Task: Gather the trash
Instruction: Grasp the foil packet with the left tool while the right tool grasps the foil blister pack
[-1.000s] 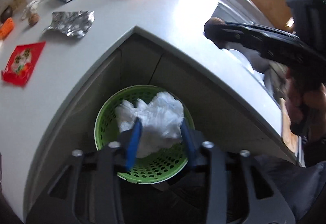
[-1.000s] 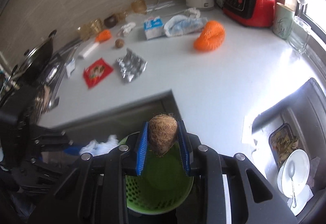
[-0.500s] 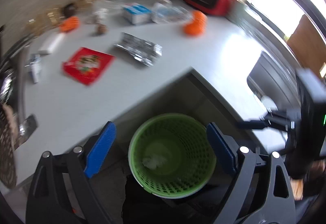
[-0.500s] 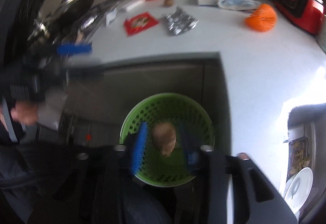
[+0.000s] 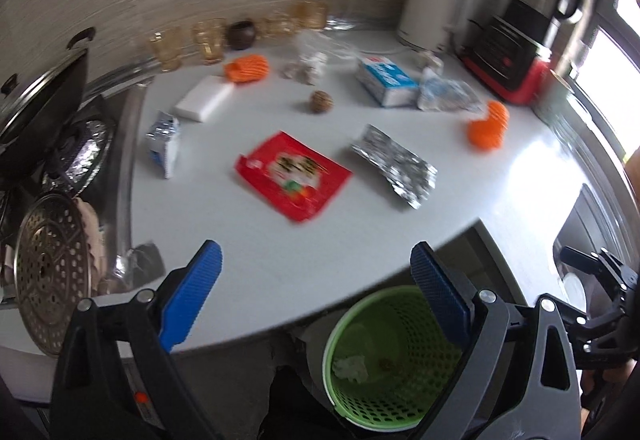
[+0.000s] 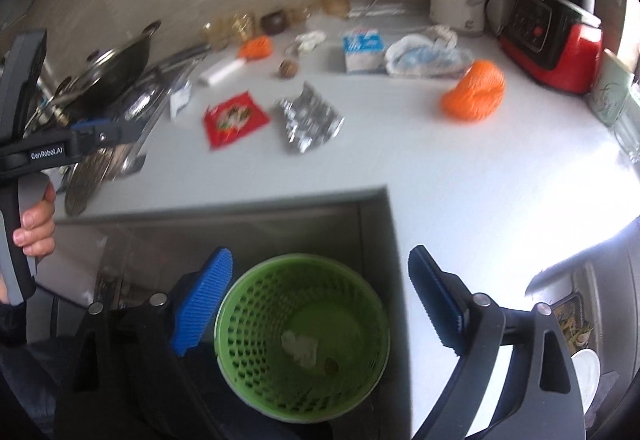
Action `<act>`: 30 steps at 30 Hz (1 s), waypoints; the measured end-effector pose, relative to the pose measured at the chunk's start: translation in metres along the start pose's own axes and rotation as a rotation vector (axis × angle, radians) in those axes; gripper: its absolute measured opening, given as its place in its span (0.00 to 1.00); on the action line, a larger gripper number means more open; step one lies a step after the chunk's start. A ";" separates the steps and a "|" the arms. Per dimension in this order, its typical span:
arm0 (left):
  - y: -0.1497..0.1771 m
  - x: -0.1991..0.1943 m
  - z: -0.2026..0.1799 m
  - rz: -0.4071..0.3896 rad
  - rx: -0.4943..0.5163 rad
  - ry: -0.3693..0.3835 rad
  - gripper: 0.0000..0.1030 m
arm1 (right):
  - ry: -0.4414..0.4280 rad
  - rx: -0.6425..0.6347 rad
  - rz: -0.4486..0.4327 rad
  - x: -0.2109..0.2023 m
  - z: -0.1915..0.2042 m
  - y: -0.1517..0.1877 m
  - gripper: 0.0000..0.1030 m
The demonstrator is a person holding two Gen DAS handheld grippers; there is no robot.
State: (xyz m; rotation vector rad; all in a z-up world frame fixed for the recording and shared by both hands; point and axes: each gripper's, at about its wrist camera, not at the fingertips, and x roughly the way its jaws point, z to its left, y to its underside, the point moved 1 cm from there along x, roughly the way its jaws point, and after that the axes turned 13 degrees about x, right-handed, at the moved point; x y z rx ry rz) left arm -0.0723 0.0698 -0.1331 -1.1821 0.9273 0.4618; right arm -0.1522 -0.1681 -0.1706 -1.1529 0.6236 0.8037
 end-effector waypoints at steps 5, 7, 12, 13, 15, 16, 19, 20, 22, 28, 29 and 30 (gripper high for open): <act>-0.010 0.009 0.033 0.008 -0.063 -0.037 0.89 | -0.001 0.016 -0.035 0.009 0.008 -0.023 0.88; -0.015 0.015 0.044 0.017 -0.067 -0.051 0.89 | 0.003 0.018 -0.044 0.016 0.011 -0.033 0.88; -0.020 0.028 0.060 0.030 -0.042 -0.083 0.89 | 0.008 -0.009 -0.053 0.037 0.024 -0.058 0.88; -0.021 0.031 0.063 0.032 -0.039 -0.087 0.89 | 0.011 -0.017 -0.050 0.042 0.026 -0.062 0.88; -0.023 0.038 0.072 0.035 -0.042 -0.092 0.89 | 0.012 -0.046 -0.040 0.057 0.033 -0.073 0.88; -0.024 0.042 0.077 0.039 -0.047 -0.095 0.89 | 0.012 -0.057 -0.033 0.063 0.036 -0.075 0.88; -0.024 0.053 0.092 0.054 -0.074 -0.098 0.89 | 0.000 -0.112 -0.007 0.089 0.048 -0.087 0.88; -0.025 0.057 0.099 0.059 -0.087 -0.096 0.89 | 0.001 -0.135 0.005 0.099 0.051 -0.091 0.88; -0.026 0.065 0.110 0.067 -0.105 -0.096 0.89 | 0.009 -0.189 0.028 0.118 0.060 -0.095 0.88; -0.029 0.083 0.134 0.069 -0.135 -0.113 0.89 | 0.046 -0.318 0.089 0.167 0.073 -0.105 0.88; -0.030 0.086 0.139 0.070 -0.147 -0.111 0.89 | 0.049 -0.324 0.098 0.174 0.073 -0.107 0.88; -0.030 0.090 0.143 0.071 -0.155 -0.112 0.89 | 0.050 -0.326 0.104 0.179 0.073 -0.109 0.88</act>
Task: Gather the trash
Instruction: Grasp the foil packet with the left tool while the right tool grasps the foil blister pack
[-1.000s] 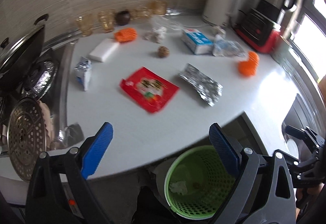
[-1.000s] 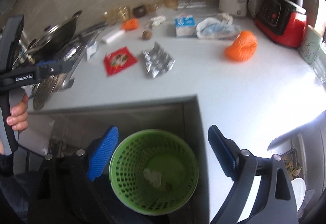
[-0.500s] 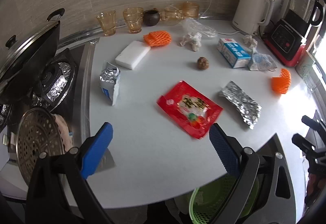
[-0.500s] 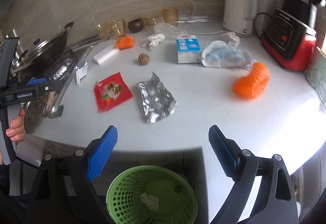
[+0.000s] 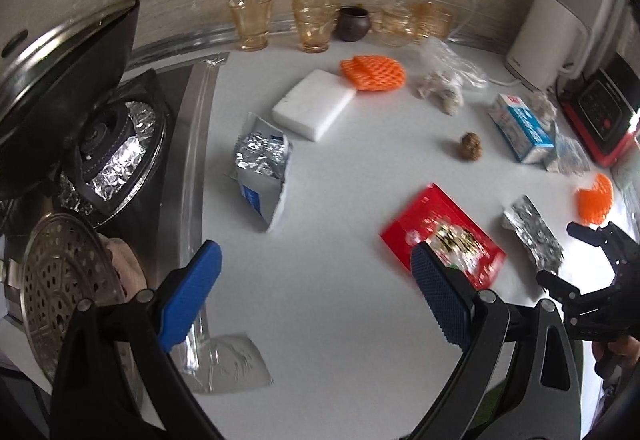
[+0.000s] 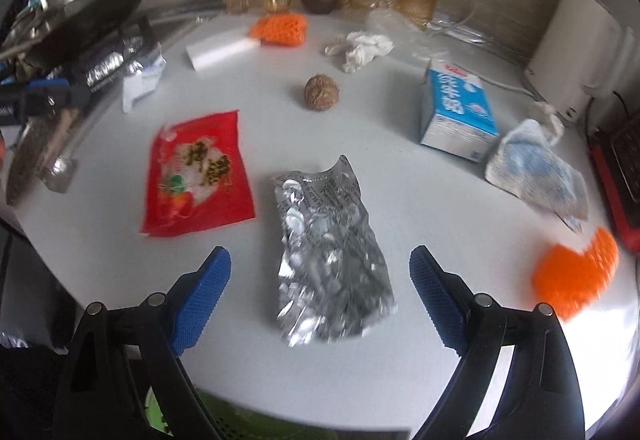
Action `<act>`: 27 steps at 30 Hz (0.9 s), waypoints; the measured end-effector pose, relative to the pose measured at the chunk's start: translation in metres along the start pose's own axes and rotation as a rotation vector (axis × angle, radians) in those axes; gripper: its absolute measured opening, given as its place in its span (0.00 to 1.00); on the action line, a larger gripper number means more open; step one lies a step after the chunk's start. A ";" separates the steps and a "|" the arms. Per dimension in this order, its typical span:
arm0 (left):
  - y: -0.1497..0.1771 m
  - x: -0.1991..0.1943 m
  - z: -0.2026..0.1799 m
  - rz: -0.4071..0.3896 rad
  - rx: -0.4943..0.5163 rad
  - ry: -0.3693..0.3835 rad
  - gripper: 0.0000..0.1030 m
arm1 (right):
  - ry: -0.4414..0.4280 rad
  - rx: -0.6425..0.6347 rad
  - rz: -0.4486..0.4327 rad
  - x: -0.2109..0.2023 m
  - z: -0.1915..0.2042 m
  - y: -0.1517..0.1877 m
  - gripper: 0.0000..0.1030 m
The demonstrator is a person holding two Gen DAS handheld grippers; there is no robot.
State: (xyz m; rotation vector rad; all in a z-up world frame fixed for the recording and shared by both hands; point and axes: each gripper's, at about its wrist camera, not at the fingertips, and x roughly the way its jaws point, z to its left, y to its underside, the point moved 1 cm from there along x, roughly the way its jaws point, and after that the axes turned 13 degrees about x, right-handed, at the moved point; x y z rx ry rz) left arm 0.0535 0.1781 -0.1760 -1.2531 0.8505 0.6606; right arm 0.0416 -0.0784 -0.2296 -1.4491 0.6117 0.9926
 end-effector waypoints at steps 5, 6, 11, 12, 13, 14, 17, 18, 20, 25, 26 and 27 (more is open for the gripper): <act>-0.004 0.017 0.016 0.017 -0.043 0.004 0.89 | 0.004 -0.036 0.042 0.021 0.003 -0.008 0.88; -0.005 0.019 0.019 0.020 -0.054 0.010 0.89 | 0.004 -0.037 0.050 0.024 0.003 -0.009 0.88; -0.009 0.023 0.025 0.019 -0.064 0.008 0.89 | -0.010 -0.028 0.083 0.033 -0.001 -0.013 0.82; -0.010 0.024 0.025 0.020 -0.063 0.008 0.89 | -0.013 -0.026 0.090 0.034 -0.002 -0.013 0.79; -0.010 0.025 0.025 0.021 -0.063 0.008 0.89 | -0.015 -0.026 0.094 0.034 -0.003 -0.013 0.78; -0.011 0.026 0.026 0.022 -0.063 0.008 0.89 | -0.016 -0.028 0.096 0.034 -0.003 -0.013 0.76; -0.011 0.027 0.026 0.023 -0.060 0.007 0.89 | -0.036 -0.031 0.108 0.034 -0.004 -0.012 0.66; -0.011 0.028 0.026 0.025 -0.058 0.007 0.89 | -0.040 -0.029 0.110 0.033 -0.004 -0.012 0.62; -0.011 0.029 0.025 0.027 -0.055 0.007 0.89 | -0.042 -0.023 0.111 0.031 -0.006 -0.013 0.56; -0.012 0.035 0.022 0.031 -0.057 0.005 0.89 | -0.044 0.026 0.086 0.025 -0.014 -0.016 0.50; -0.013 0.037 0.022 0.033 -0.057 -0.001 0.89 | -0.045 0.039 0.081 0.022 -0.016 -0.017 0.50; -0.014 0.039 0.022 0.034 -0.061 -0.003 0.89 | -0.049 0.048 0.078 0.019 -0.018 -0.018 0.50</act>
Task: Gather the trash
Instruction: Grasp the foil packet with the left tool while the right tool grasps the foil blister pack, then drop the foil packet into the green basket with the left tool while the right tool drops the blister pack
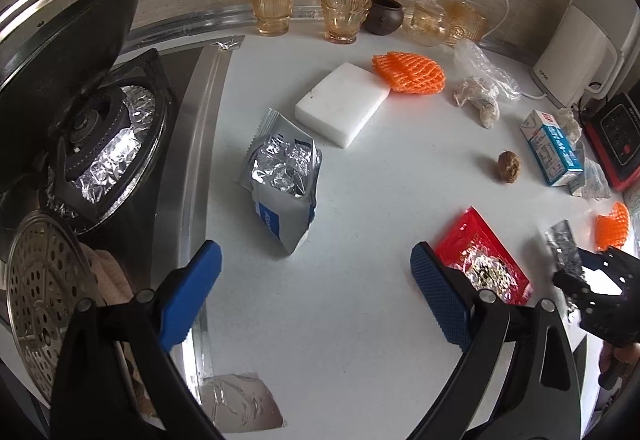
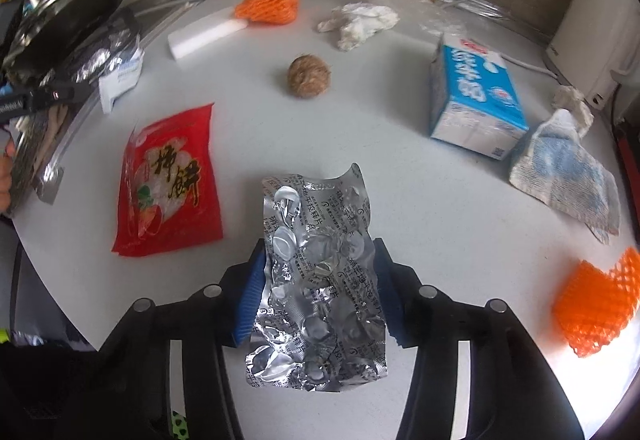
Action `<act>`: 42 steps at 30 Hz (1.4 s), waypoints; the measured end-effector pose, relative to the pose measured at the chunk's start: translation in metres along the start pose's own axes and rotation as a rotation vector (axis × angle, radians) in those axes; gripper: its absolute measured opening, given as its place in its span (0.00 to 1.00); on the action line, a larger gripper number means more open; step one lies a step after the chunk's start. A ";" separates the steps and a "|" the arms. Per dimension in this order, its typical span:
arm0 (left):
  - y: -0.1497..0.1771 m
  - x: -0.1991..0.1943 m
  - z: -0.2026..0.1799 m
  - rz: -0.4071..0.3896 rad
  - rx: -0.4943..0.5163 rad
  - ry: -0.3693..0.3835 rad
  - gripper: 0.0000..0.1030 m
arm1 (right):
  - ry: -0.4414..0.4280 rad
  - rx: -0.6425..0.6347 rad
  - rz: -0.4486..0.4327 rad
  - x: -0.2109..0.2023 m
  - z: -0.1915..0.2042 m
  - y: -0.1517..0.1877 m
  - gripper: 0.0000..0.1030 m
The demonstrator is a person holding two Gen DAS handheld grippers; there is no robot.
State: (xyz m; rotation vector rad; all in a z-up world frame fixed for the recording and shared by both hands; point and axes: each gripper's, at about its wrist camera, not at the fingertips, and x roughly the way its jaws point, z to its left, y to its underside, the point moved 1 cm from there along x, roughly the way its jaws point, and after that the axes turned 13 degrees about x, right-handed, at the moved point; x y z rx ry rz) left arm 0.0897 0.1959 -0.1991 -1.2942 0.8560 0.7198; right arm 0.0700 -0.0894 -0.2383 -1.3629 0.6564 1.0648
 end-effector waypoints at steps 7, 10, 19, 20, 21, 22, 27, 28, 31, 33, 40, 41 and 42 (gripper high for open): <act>-0.016 0.030 0.017 0.048 -0.081 -0.027 0.89 | -0.042 0.067 -0.056 -0.028 -0.002 -0.003 0.50; -0.024 0.043 0.025 0.058 -0.115 -0.034 0.89 | -0.061 0.100 -0.071 -0.034 -0.003 -0.004 0.51; -0.030 0.065 0.032 0.088 -0.142 0.000 0.32 | -0.078 0.150 -0.079 -0.040 -0.002 -0.002 0.51; -0.030 0.062 0.033 0.074 -0.142 0.006 0.26 | -0.079 0.154 -0.080 -0.041 -0.001 -0.001 0.51; -0.030 0.059 0.033 0.062 -0.138 0.001 0.26 | -0.080 0.157 -0.082 -0.043 -0.001 0.000 0.51; -0.031 0.057 0.031 0.055 -0.128 -0.004 0.25 | -0.081 0.162 -0.083 -0.044 -0.002 0.001 0.51; -0.033 0.033 0.024 0.009 -0.067 -0.009 0.17 | -0.084 0.183 -0.094 -0.050 -0.002 0.007 0.51; -0.033 0.029 0.022 0.003 -0.059 -0.002 0.17 | -0.086 0.187 -0.098 -0.052 -0.002 0.009 0.51; -0.030 0.009 0.008 -0.016 -0.019 0.016 0.17 | -0.090 0.193 -0.116 -0.062 -0.001 0.014 0.51; -0.026 -0.005 -0.006 -0.022 0.011 0.035 0.17 | -0.088 0.196 -0.131 -0.070 0.000 0.019 0.51; 0.003 -0.060 -0.081 -0.048 0.158 0.096 0.17 | -0.062 0.217 -0.172 -0.110 -0.008 0.054 0.51; 0.009 -0.067 -0.097 -0.049 0.185 0.118 0.18 | -0.058 0.224 -0.176 -0.117 -0.010 0.062 0.51; 0.014 -0.072 -0.109 -0.048 0.207 0.136 0.18 | -0.056 0.230 -0.177 -0.122 -0.013 0.068 0.51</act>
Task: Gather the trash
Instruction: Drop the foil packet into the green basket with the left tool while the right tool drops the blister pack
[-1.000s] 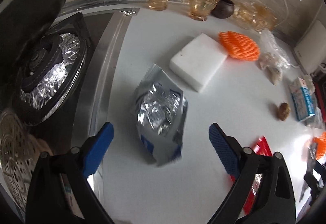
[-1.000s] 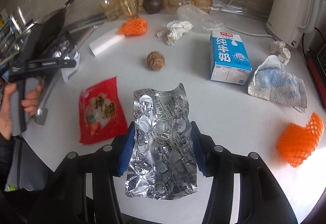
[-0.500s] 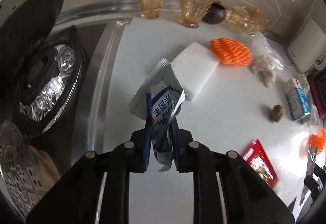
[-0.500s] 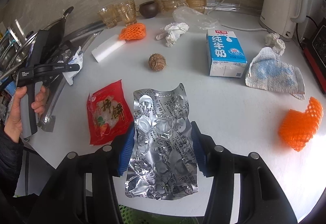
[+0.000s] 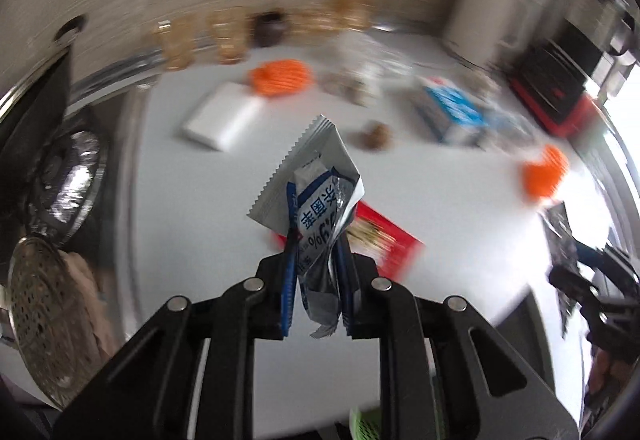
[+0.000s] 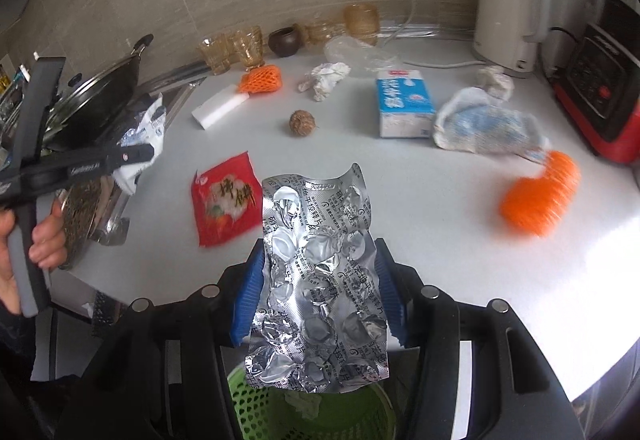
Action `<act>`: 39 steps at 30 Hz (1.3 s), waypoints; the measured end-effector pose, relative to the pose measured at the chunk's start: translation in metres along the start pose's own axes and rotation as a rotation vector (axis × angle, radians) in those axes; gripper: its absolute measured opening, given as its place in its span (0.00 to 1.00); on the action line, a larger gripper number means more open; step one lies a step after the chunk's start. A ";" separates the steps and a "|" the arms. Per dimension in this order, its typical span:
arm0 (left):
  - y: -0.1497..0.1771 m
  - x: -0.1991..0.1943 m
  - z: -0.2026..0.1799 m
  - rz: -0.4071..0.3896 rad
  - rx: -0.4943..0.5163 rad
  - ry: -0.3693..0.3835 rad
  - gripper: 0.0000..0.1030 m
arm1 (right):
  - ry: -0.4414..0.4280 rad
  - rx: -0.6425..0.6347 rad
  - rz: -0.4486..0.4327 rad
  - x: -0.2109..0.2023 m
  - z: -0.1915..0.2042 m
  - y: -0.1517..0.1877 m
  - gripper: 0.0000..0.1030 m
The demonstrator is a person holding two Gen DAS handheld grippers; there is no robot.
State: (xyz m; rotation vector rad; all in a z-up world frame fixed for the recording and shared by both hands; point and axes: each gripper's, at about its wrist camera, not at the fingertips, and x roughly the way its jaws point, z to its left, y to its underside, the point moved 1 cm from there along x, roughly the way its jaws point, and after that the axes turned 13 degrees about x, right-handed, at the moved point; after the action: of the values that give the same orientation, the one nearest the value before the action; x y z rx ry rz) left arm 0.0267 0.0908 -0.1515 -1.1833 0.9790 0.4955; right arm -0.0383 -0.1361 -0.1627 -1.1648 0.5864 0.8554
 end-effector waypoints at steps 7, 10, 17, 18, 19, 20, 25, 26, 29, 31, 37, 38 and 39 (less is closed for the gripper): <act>0.027 -0.022 -0.092 0.002 0.163 0.113 0.18 | 0.058 0.027 -0.001 -0.052 -0.030 0.049 0.51; 0.040 -0.025 -0.117 0.010 0.204 0.158 0.18 | 0.069 0.032 0.006 -0.069 -0.040 0.071 0.51; 0.071 -0.020 -0.166 0.070 0.308 0.203 0.18 | 0.065 0.055 0.016 -0.091 -0.061 0.101 0.51; 0.076 -0.017 -0.171 0.081 0.326 0.215 0.18 | 0.066 0.055 0.015 -0.093 -0.063 0.103 0.51; 0.080 -0.015 -0.176 0.094 0.340 0.219 0.18 | 0.066 0.054 0.013 -0.095 -0.065 0.104 0.51; 0.085 -0.012 -0.181 0.108 0.354 0.226 0.18 | 0.066 0.054 0.011 -0.097 -0.067 0.106 0.51; 0.099 -0.001 -0.194 0.170 0.372 0.270 0.18 | 0.061 0.056 0.002 -0.103 -0.073 0.109 0.52; 0.103 0.001 -0.197 0.184 0.386 0.280 0.19 | 0.060 0.055 0.001 -0.103 -0.074 0.109 0.52; 0.114 0.005 -0.206 0.219 0.434 0.298 0.21 | 0.054 0.050 0.006 -0.102 -0.076 0.111 0.52; 0.121 0.008 -0.209 0.243 0.454 0.308 0.25 | 0.051 0.046 0.009 -0.100 -0.073 0.111 0.52; 0.132 0.011 -0.213 0.283 0.452 0.317 0.56 | 0.031 0.035 0.023 -0.096 -0.073 0.114 0.52; 0.133 0.010 -0.213 0.282 0.456 0.316 0.59 | 0.028 0.034 0.026 -0.096 -0.072 0.114 0.52; 0.134 0.008 -0.214 0.276 0.459 0.312 0.61 | 0.026 0.032 0.028 -0.095 -0.072 0.114 0.52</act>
State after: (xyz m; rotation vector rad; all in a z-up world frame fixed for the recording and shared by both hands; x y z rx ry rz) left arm -0.1513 -0.0629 -0.2423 -0.7240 1.4480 0.2808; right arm -0.1833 -0.2132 -0.1726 -1.1426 0.6367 0.8527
